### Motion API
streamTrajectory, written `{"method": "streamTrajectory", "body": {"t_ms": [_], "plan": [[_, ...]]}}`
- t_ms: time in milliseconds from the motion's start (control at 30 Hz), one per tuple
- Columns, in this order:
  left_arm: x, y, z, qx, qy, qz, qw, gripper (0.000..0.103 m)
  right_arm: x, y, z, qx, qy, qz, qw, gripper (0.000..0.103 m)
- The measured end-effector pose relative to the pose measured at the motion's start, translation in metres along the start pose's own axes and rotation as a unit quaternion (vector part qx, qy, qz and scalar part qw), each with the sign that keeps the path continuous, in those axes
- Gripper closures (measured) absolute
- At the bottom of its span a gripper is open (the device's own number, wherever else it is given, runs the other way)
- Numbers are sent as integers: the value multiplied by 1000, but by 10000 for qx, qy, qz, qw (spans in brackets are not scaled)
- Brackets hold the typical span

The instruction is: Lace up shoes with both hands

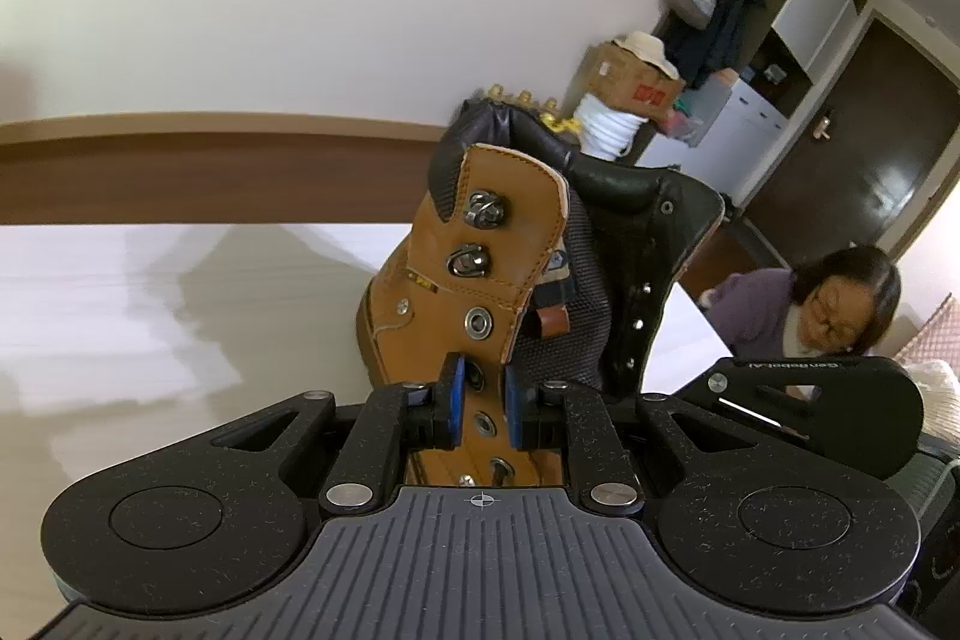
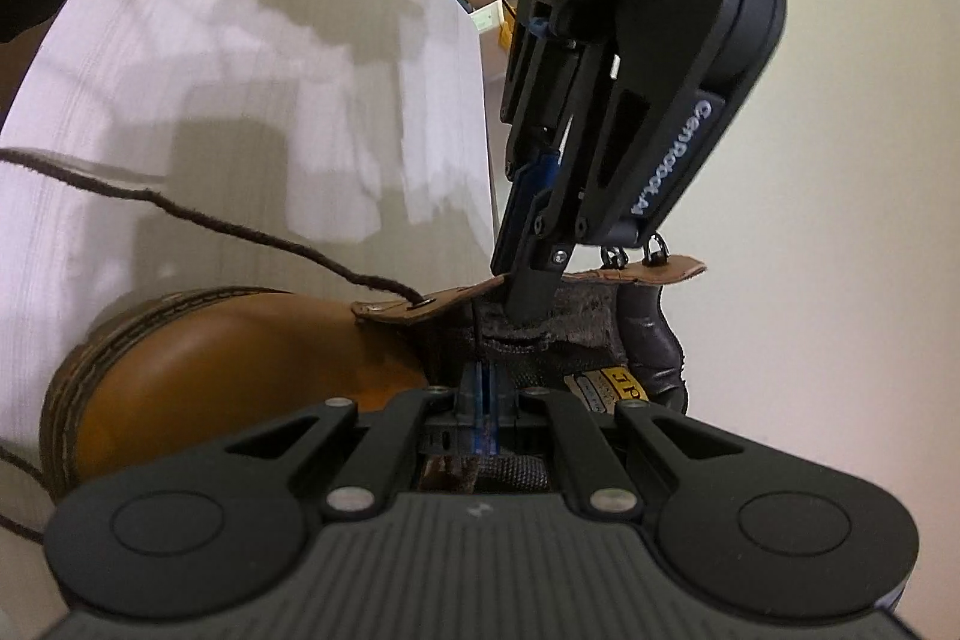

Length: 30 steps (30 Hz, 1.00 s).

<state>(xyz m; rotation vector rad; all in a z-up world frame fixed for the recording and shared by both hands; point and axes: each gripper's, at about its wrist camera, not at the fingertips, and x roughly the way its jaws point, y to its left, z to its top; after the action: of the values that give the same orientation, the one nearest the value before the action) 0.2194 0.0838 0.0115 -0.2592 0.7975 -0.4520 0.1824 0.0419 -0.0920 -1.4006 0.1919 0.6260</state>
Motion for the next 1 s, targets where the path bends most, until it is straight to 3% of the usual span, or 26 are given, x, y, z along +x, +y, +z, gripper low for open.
{"method": "streamTrajectory", "body": {"t_ms": [1000], "plan": [[-6, 3, -1, 198, -3, -129, 9997, 86, -5, -7, -1, 571, -279, 207, 9978, 100]]}}
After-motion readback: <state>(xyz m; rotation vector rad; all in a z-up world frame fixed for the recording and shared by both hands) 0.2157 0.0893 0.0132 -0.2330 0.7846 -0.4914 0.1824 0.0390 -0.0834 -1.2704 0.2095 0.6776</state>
